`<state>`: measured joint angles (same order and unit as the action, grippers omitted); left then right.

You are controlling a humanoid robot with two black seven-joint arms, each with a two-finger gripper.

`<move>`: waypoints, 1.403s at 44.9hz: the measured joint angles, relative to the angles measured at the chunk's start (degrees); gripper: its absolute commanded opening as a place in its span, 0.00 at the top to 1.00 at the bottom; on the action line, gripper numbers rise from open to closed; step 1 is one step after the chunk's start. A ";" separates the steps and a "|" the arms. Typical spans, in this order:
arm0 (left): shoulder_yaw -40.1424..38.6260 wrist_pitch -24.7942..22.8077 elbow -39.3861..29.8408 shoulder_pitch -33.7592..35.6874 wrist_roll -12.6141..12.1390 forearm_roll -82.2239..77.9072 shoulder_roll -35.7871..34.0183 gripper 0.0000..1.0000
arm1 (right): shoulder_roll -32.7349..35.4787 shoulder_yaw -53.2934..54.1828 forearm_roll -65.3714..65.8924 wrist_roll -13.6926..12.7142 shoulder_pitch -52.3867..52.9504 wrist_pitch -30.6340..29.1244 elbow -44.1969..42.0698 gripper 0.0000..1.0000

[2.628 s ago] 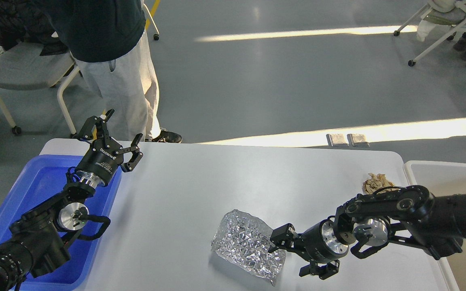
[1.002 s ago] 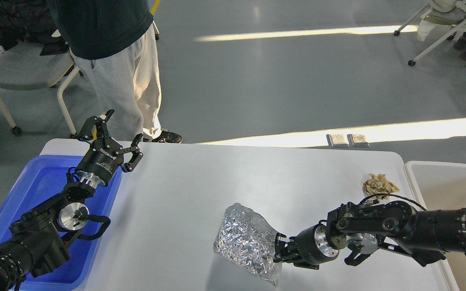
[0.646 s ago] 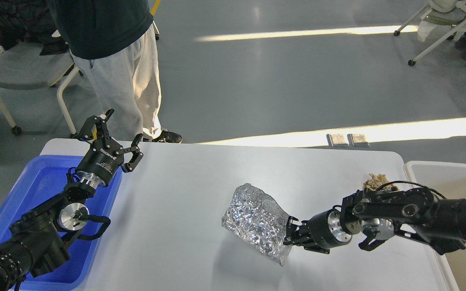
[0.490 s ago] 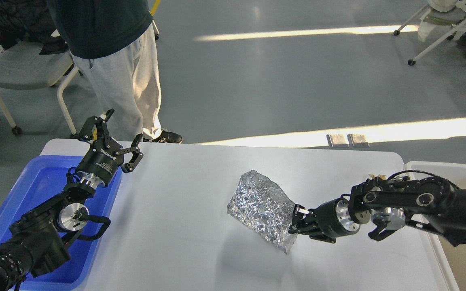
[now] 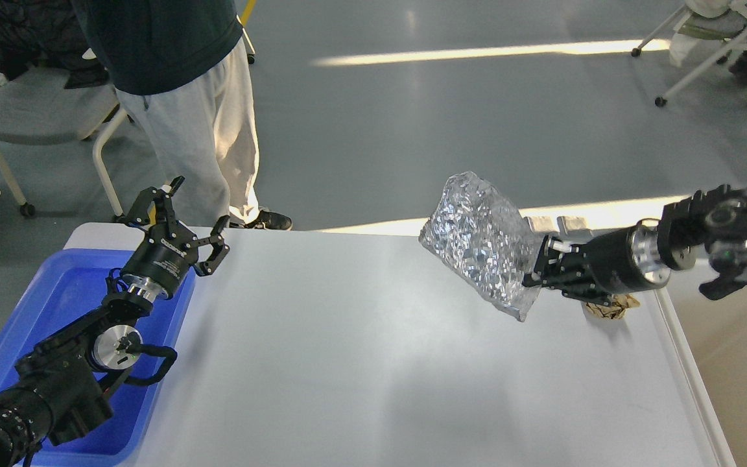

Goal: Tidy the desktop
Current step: 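Lift the foil with the right gripper and carry it over the white bin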

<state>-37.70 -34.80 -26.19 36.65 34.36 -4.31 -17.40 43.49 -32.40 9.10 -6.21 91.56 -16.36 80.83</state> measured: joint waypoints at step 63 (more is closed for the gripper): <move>0.00 0.10 0.00 0.00 0.09 0.09 0.00 0.00 | 19.30 -6.09 -8.48 -1.35 -14.37 6.83 -38.55 1.00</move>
<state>-37.70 -34.70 -26.19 36.65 34.45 -4.22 -17.40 62.79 -38.50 0.62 -7.56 77.19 -9.54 42.28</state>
